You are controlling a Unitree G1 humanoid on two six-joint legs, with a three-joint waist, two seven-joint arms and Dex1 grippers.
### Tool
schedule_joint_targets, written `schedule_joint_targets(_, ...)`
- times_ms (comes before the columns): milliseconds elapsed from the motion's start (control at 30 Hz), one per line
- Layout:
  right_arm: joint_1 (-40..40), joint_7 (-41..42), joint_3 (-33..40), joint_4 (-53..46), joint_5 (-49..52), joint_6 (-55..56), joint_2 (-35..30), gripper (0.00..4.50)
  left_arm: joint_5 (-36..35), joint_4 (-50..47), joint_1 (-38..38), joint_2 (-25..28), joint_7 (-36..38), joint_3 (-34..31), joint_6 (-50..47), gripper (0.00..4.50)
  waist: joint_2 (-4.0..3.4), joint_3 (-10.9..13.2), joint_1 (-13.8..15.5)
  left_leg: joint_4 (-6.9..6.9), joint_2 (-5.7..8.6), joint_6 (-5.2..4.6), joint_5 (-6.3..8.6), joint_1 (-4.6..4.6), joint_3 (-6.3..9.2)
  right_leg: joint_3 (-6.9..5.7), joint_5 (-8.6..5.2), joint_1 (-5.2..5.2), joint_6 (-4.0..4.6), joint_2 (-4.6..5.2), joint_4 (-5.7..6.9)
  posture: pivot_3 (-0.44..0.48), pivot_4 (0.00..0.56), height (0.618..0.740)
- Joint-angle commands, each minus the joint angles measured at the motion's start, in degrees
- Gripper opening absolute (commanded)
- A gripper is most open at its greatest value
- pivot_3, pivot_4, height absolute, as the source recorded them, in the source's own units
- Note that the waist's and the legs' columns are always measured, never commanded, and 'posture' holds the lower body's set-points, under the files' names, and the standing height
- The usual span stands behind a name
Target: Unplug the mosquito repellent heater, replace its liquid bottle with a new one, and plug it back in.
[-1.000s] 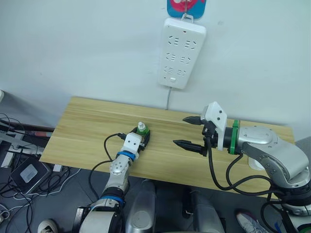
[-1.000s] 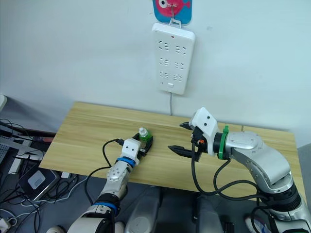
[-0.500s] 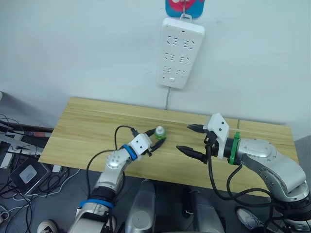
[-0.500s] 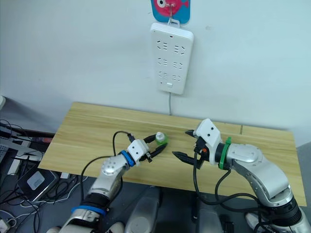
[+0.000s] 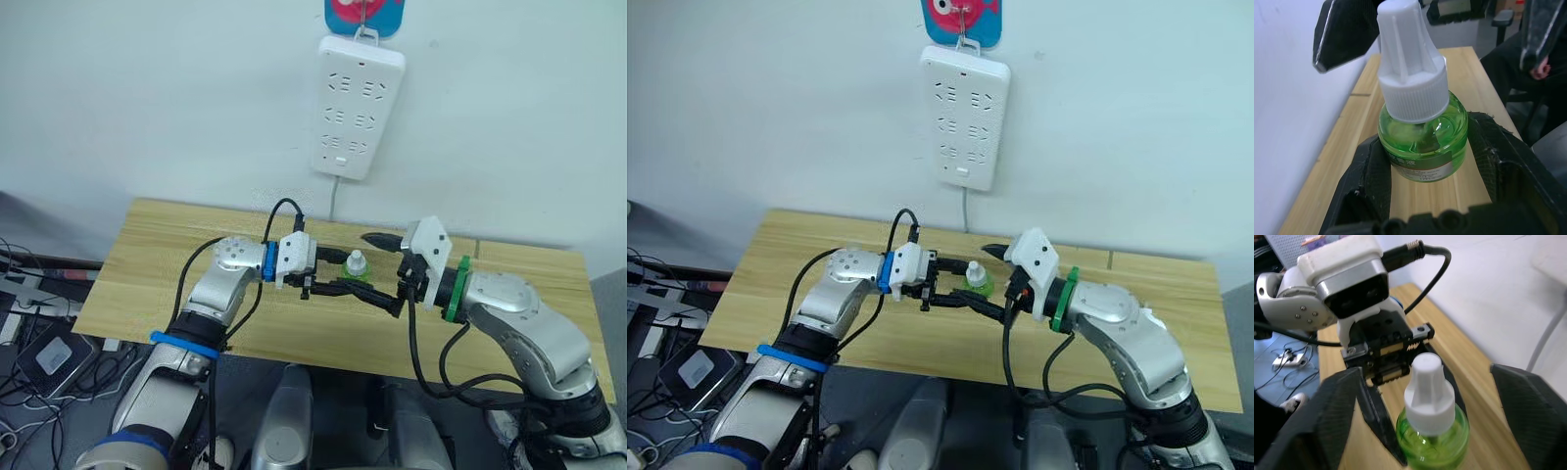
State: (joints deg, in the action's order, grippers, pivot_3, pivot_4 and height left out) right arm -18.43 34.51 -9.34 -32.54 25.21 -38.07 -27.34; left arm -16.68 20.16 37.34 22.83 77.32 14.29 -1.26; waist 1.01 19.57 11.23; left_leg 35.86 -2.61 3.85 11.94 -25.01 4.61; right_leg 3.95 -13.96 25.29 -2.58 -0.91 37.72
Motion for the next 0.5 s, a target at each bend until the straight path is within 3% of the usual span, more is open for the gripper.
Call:
schedule_joint_targets(33, 1.8, -0.8, -0.8, -2.2, -0.9, 1.4, 0.4, 3.23, -1.0, -0.9, 0.1, -0.1, 1.6, -0.9, -0.3, 2.20, 0.00, 0.0, -0.3, 0.01, 0.00, 0.00, 0.00, 0.00, 0.00, 0.00, 0.00, 0.00, 0.00, 0.00, 0.01, 0.274, 0.260, 0.740)
schedule_joint_targets(233, 3.6, -0.4, -2.2, -2.3, -2.7, 2.6, 0.0, 1.05, -0.7, -0.6, 0.7, -0.4, 2.2, -1.1, -0.2, 2.20, 0.00, 0.0, -0.8, 0.13, 0.00, 0.02, -0.02, 0.02, 0.00, 0.02, 0.00, -0.01, -0.01, 0.00, 0.13, 0.275, 0.255, 0.740)
schedule_joint_targets(500, 1.4, 2.3, -1.4, -1.1, -0.9, 3.0, 0.4, 1.04, -0.6, -1.5, -0.1, 0.3, 3.4, -1.1, 0.4, 2.20, 0.00, -0.1, -0.8, 0.18, 0.00, 0.08, -0.05, 0.03, 0.01, 0.02, 0.01, -0.01, 0.00, -0.01, 0.25, 0.290, 0.256, 0.740)
